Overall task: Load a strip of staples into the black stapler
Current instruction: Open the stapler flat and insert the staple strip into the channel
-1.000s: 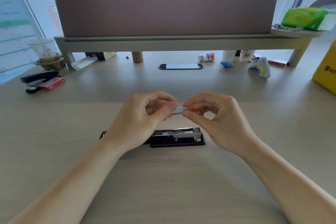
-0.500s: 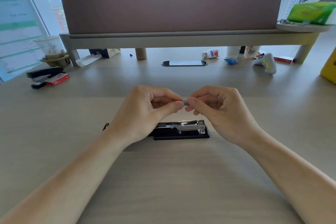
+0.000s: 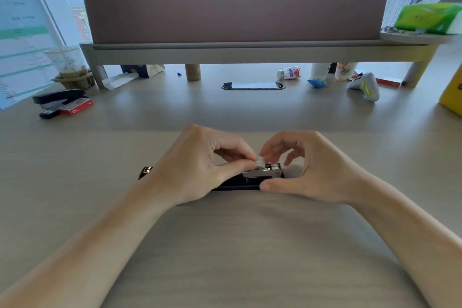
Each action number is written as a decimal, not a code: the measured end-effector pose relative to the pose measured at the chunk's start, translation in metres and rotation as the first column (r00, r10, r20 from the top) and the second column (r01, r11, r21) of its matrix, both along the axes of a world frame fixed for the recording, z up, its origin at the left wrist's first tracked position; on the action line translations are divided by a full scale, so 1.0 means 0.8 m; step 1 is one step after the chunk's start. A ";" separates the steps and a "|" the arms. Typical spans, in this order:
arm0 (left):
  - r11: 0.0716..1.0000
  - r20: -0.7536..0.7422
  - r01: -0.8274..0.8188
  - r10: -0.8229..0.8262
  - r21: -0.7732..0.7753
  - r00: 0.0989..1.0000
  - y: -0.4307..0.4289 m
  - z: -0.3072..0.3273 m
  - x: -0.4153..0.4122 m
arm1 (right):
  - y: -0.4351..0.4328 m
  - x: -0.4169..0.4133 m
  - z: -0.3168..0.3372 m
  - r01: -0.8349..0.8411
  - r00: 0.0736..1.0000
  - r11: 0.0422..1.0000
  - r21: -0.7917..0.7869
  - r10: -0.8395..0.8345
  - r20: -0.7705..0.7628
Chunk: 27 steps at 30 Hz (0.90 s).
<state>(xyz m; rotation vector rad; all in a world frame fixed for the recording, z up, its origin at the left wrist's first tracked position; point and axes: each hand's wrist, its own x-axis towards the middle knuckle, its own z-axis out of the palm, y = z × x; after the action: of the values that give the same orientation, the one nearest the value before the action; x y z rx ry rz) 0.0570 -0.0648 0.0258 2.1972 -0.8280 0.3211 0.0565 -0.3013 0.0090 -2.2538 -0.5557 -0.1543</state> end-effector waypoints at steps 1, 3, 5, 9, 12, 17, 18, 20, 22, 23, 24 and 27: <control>1.000 0.002 0.006 -0.006 0.016 1.000 -0.001 -0.001 0.000 | -0.001 0.000 -0.002 -0.004 1.000 1.000 -0.026 0.004 -0.014; 1.000 -0.005 0.008 -0.008 0.024 1.000 -0.002 -0.002 0.000 | -0.001 0.001 -0.005 -0.002 1.000 1.000 -0.031 0.001 -0.031; 1.000 -0.012 0.005 -0.005 0.020 1.000 -0.002 -0.001 -0.001 | -0.001 0.002 -0.005 -0.004 0.999 1.000 -0.018 0.003 -0.033; 1.000 -0.019 -0.012 0.012 0.006 1.000 -0.003 0.000 -0.002 | -0.001 0.002 -0.005 0.010 0.998 1.000 -0.006 -0.010 -0.054; 1.000 -0.021 -0.011 0.012 0.025 1.000 -0.004 -0.001 -0.002 | 0.000 0.001 -0.005 0.014 0.998 1.000 0.005 -0.014 -0.059; 0.998 -0.010 -0.002 0.003 0.067 1.000 -0.004 -0.001 -0.001 | 0.000 0.002 -0.004 0.010 0.999 1.000 0.005 -0.010 -0.053; 0.997 0.003 0.000 0.000 0.081 1.000 -0.005 -0.001 -0.001 | 0.000 0.002 -0.004 0.012 0.999 1.000 0.002 -0.012 -0.050; 0.996 0.042 0.003 -0.006 0.093 0.999 -0.005 -0.001 -0.002 | 0.000 0.002 -0.004 0.011 0.999 1.000 -0.004 -0.011 -0.049; 0.999 0.053 0.003 -0.006 0.050 0.999 -0.006 -0.001 -0.003 | 0.000 0.002 -0.004 0.008 0.999 1.000 -0.005 -0.008 -0.050; 1.000 0.048 0.005 -0.006 0.026 0.999 -0.005 0.000 -0.004 | -0.001 0.002 -0.004 0.006 0.999 1.000 -0.006 -0.007 -0.051; 1.000 0.044 0.008 -0.009 0.018 0.999 -0.005 0.000 -0.004 | -0.001 0.002 -0.004 0.008 0.999 1.000 -0.008 -0.009 -0.053; 0.998 0.043 0.014 -0.017 0.055 0.999 -0.006 -0.002 -0.004 | -0.001 0.001 -0.004 0.011 0.998 1.000 -0.002 -0.011 -0.060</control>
<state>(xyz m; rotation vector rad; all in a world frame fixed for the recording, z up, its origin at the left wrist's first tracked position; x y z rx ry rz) 0.0540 -0.0693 0.0243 2.2404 -0.8868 0.3434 0.0571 -0.3021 0.0055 -2.2560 -0.5120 -0.0913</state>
